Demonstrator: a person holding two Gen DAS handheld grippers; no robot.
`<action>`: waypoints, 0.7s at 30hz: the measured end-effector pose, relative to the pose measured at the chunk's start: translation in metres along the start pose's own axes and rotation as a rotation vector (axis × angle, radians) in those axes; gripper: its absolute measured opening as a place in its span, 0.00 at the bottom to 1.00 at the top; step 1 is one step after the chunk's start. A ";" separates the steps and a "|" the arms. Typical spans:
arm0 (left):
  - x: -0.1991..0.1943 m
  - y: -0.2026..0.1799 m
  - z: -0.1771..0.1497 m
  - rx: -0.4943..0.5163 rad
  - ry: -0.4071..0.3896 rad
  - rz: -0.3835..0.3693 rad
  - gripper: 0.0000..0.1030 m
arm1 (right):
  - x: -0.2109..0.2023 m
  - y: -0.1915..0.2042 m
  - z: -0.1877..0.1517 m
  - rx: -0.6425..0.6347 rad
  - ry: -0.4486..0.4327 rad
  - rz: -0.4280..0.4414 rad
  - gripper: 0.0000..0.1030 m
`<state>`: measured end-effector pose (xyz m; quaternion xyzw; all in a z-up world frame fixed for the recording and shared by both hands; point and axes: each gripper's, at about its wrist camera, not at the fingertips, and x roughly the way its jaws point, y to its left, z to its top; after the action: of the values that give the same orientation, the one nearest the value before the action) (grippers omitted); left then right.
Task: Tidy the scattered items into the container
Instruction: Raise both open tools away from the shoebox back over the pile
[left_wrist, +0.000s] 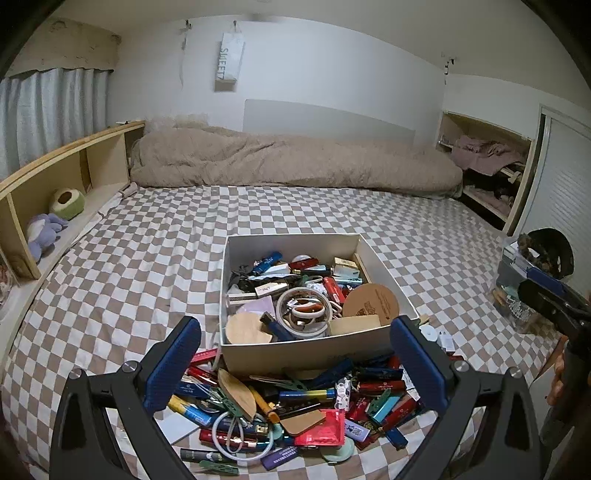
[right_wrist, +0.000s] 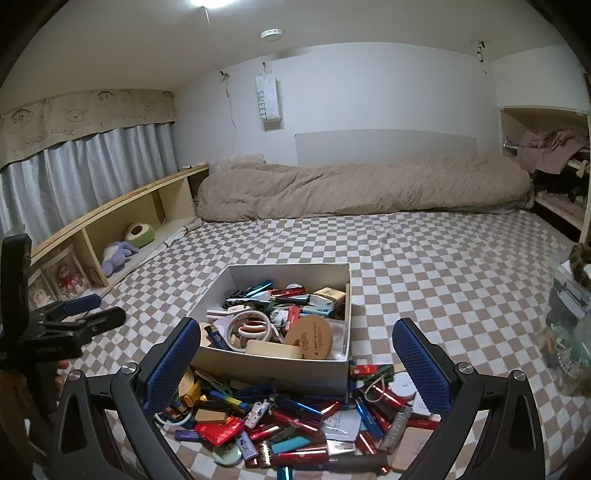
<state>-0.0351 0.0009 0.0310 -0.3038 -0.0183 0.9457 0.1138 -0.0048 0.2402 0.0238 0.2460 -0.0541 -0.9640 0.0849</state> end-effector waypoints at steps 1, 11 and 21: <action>-0.001 0.002 0.000 0.000 -0.004 0.007 1.00 | -0.002 -0.002 0.000 0.000 -0.002 0.000 1.00; -0.004 0.036 -0.012 -0.031 -0.027 0.052 1.00 | -0.007 -0.027 -0.014 -0.018 -0.020 -0.023 1.00; 0.004 0.062 -0.046 -0.011 -0.024 0.129 1.00 | 0.004 -0.053 -0.048 0.017 0.009 -0.033 1.00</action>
<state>-0.0243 -0.0606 -0.0150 -0.2935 -0.0051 0.9546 0.0508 0.0080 0.2882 -0.0272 0.2520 -0.0580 -0.9637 0.0670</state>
